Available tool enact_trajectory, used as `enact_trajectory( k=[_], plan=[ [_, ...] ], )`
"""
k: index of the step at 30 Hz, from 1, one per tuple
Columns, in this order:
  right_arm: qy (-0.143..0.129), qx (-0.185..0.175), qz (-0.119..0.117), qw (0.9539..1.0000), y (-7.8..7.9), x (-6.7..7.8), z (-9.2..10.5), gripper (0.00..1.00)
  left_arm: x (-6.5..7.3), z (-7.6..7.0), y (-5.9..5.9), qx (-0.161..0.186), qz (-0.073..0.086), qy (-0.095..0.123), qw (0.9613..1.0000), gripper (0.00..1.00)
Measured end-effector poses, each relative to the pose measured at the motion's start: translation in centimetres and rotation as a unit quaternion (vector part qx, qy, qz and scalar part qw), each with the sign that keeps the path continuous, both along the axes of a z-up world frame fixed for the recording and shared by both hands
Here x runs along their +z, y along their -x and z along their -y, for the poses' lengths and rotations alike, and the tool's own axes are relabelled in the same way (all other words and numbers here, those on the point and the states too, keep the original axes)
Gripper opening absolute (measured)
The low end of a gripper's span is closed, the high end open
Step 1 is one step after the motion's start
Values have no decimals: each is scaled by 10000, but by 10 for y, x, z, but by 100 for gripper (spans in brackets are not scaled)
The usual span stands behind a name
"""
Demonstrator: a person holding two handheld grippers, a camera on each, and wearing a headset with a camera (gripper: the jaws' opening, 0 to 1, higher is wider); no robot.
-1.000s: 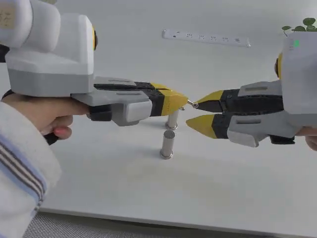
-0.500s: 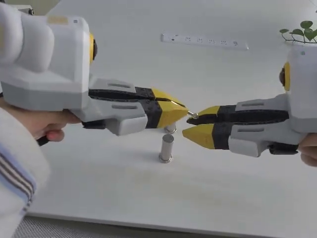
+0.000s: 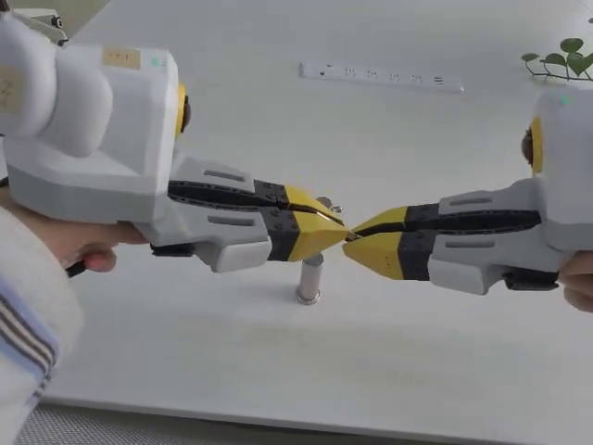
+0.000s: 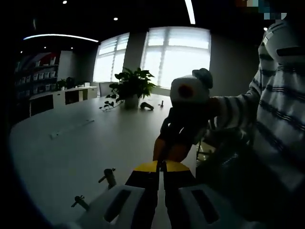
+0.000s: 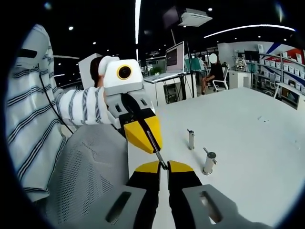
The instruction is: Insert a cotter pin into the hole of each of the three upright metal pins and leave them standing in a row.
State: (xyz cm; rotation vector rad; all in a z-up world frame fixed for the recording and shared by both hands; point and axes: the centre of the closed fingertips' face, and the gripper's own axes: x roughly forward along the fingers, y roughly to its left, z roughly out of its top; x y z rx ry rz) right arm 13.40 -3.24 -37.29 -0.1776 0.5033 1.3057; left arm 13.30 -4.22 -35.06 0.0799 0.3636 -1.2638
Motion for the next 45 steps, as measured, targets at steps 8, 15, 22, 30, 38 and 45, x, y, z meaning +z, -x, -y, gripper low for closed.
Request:
enact_trajectory(
  k=[8, 15, 22, 30, 38, 45],
  plan=[
    [98, 217, 61, 9997, 6, 0, -1, 0, -9, -7, 8, -161, 106, -236, 9995, 0],
    [184, 403, 243, 9987, 9, 1, -2, 0, -12, -9, 10, -219, 170, -334, 9991, 0],
    [355, 654, 547, 9957, 15, 2, -1, 0, -21, -12, 4, -161, 342, -589, 9975, 3],
    [700, 633, 751, 9927, 6, -8, 8, 0, -37, -20, -9, 11, 381, -927, 9950, 21],
    [1180, 621, 930, 9867, -8, -29, 23, 0, -49, -21, -21, 91, 305, -1094, 9935, 21],
    [1436, 572, 915, 9837, -18, -48, 33, 0, -64, -19, -26, 13, 219, -1361, 9904, 18]
  ],
)
